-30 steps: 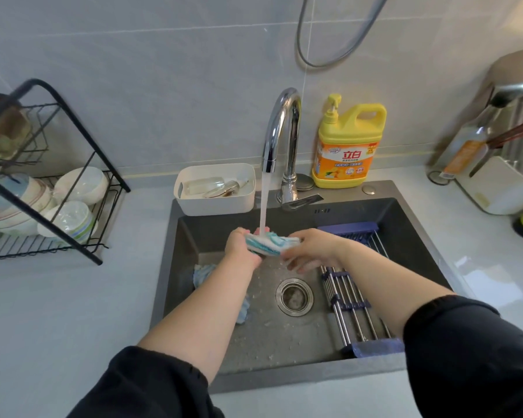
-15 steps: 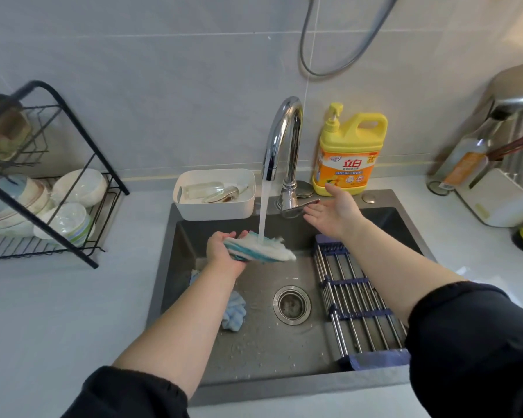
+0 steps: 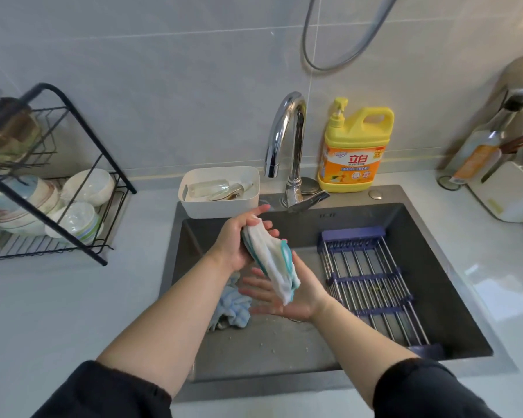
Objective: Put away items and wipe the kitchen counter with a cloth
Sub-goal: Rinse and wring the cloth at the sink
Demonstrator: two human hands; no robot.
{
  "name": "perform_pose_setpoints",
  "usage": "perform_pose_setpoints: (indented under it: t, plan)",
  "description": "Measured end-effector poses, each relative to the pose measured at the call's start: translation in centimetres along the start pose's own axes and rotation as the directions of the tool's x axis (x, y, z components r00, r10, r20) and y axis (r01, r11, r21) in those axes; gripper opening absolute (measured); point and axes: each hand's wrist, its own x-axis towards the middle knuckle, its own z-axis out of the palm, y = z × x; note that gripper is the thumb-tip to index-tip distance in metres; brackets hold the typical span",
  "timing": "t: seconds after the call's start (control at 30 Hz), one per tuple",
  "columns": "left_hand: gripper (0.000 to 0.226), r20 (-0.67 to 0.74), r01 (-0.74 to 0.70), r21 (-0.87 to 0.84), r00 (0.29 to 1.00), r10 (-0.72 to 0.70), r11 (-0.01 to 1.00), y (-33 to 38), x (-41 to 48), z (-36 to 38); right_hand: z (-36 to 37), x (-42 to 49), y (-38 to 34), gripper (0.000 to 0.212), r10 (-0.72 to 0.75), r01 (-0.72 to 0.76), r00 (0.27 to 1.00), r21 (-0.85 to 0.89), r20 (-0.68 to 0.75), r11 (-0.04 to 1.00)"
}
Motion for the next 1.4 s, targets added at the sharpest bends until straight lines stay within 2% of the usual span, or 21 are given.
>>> perform_pose_setpoints:
  t: [0.07,0.13,0.2,0.27,0.37,0.43,0.5,0.57,0.6,0.63,0.7,0.8,0.9,1.0,1.07,1.13,1.23,1.3,1.33,1.37,1.4]
  plan:
    - [0.057,0.086,0.039,0.203,0.995,-0.057,0.978,0.2,-0.2,-0.1,0.5,-0.1,0.0,0.092,-0.006,0.007,0.985,-0.003,0.175,1.000]
    - [0.059,0.170,0.025,0.379,0.981,-0.096,0.925,0.6,-0.2,-0.2,1.1,-0.7,-0.4,0.089,0.019,0.009,0.974,-0.124,0.227,0.992]
    - [0.056,0.233,-0.003,0.515,0.963,-0.136,0.857,0.8,-0.3,-0.1,1.1,-1.3,-0.9,0.080,0.024,0.028,0.988,-0.326,0.156,0.945]
    - [0.051,0.248,-0.028,0.557,0.960,-0.133,0.830,0.6,-0.3,0.1,1.7,-1.7,-1.2,0.071,0.030,0.018,0.996,-0.530,0.082,0.848]
    - [0.043,0.110,-0.068,0.397,0.994,0.026,0.915,-0.7,-0.1,0.6,3.6,-1.6,-1.1,0.037,-0.045,-0.061,0.992,-0.779,-0.114,0.625]
    - [0.038,-0.056,-0.072,0.215,0.995,0.086,0.974,-1.6,0.3,0.6,5.1,-1.8,-0.9,0.024,-0.209,-0.142,0.945,-0.890,-0.252,0.433]
    - [0.032,-0.217,-0.072,0.088,0.972,0.089,0.994,-2.1,0.9,1.0,6.4,-1.8,-1.0,0.020,-0.392,-0.229,0.885,-0.968,-0.250,0.099]
    - [0.023,-0.401,-0.077,0.004,0.913,0.072,0.997,-2.4,1.4,1.6,6.8,-1.0,-1.2,0.016,-0.479,-0.325,0.864,-0.900,-0.158,-0.289]
    - [0.017,-0.489,-0.079,-0.037,0.871,0.051,0.996,-2.5,1.6,1.7,6.9,-0.5,-1.2,0.011,-0.493,-0.371,0.860,-0.825,-0.132,-0.426]
    - [0.013,-0.561,-0.082,-0.074,0.827,0.026,0.994,-2.5,1.8,1.8,6.7,0.0,-1.2,0.015,-0.510,-0.405,0.852,-0.763,-0.115,-0.504]
    - [0.014,-0.646,-0.099,-0.142,0.763,-0.016,0.985,-2.7,2.0,1.6,6.1,0.9,-1.0,0.023,-0.567,-0.461,0.817,-0.713,-0.107,-0.529]
    - [0.019,-0.700,-0.120,-0.187,0.713,-0.046,0.975,-3.3,2.2,1.1,5.9,0.5,-0.4,0.014,-0.628,-0.509,0.775,-0.661,-0.074,-0.551]
    - [0.028,-0.737,-0.113,-0.142,0.676,-0.029,0.983,-4.2,2.2,0.7,5.6,0.1,0.2,0.007,-0.598,-0.512,0.802,-0.525,-0.007,-0.680]
    - [0.033,-0.755,-0.057,-0.080,0.655,-0.023,0.995,-5.0,2.2,0.3,5.3,0.1,0.1,0.008,-0.554,-0.501,0.832,-0.434,-0.004,-0.749]
    - [0.035,-0.759,0.002,-0.039,0.650,-0.031,0.999,-5.2,2.1,-0.1,5.4,0.3,0.1,0.007,-0.533,-0.495,0.846,-0.399,-0.018,-0.772]
    - [0.025,-0.756,0.063,-0.010,0.653,-0.049,0.998,-5.3,1.9,-0.3,5.2,0.6,0.3,0.009,-0.562,-0.522,0.827,-0.412,-0.027,-0.747]
    - [0.024,-0.734,0.105,0.053,0.678,-0.033,0.993,-4.9,1.8,-0.6,5.3,1.0,0.3,0.019,-0.633,-0.590,0.771,-0.456,-0.071,-0.666]
    - [0.014,-0.689,0.079,0.042,0.724,-0.028,0.996,-4.5,1.8,-0.5,5.2,0.7,-0.2,0.034,-0.655,-0.580,0.747,-0.590,-0.111,-0.562]
    - [0.003,-0.664,0.042,0.021,0.747,-0.017,0.999,-4.2,1.6,-0.4,4.9,0.3,-0.4,0.047,-0.648,-0.538,0.747,-0.708,-0.148,-0.458]
    - [0.006,-0.642,0.012,0.005,0.767,-0.006,1.000,-3.6,1.4,-0.3,4.8,-0.3,-0.6,0.057,-0.631,-0.451,0.754,-0.841,-0.180,-0.299]
    - [0.011,-0.617,-0.017,-0.008,0.787,0.008,1.000,-3.0,1.2,-0.5,4.7,-1.2,-0.7,0.061,-0.623,-0.326,0.756,-0.941,-0.199,-0.096]
